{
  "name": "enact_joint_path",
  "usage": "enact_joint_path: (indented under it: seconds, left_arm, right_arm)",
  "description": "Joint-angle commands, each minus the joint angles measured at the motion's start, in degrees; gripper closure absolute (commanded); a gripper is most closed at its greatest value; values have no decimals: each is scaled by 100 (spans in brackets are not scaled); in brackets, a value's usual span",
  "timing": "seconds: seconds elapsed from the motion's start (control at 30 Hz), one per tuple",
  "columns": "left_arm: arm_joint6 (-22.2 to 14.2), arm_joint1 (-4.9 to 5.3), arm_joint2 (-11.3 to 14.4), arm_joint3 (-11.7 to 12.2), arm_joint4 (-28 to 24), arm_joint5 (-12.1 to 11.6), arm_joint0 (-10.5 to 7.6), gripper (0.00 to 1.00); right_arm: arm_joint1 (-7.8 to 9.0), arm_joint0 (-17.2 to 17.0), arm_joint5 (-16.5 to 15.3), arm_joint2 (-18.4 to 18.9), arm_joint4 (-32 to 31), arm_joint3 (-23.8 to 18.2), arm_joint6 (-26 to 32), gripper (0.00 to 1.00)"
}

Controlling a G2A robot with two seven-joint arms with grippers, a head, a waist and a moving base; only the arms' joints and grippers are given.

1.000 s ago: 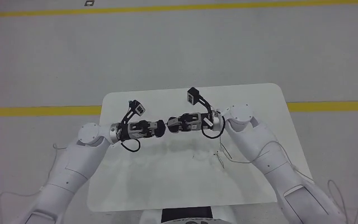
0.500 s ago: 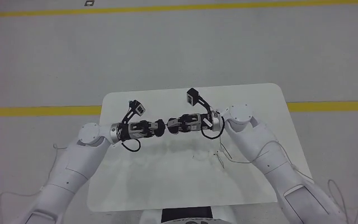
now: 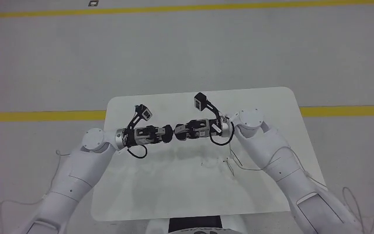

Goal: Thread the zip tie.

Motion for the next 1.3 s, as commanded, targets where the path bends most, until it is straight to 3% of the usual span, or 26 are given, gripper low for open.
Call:
enact_joint_path:
  seconds: [0.0,0.2,0.3,0.57,0.6,0.63,1.03,1.13,1.27]
  left_arm:
    - [2,-1,1,2,6,5,-3,88]
    - [0,-4,11,6,18,13,-6,89]
    - [1,-7,18,13,26,19,-12,100]
    - [-14,-12,25,30,30,12,-30,100]
    - [-22,-11,17,38,22,5,-31,100]
    - [-38,-9,6,43,12,-6,-29,100]
    - [-312,54,-203,46,0,-133,44,100]
    - [-503,67,-257,-41,37,-153,42,100]
    - [-503,67,-257,-41,37,-153,42,100]
  right_arm:
    - [1,5,6,-12,-4,2,5,100]
    - [4,19,3,-43,-1,11,6,100]
    - [6,23,5,-52,3,15,1,100]
    - [19,16,4,-46,22,18,-20,100]
    - [22,13,10,-38,34,22,-30,56]
    - [24,11,14,-29,42,24,-44,0]
    - [133,-202,-100,410,200,-76,-443,0]
    - [151,-257,-57,449,192,-122,-489,0]
    - [151,-257,-57,449,192,-122,-489,0]
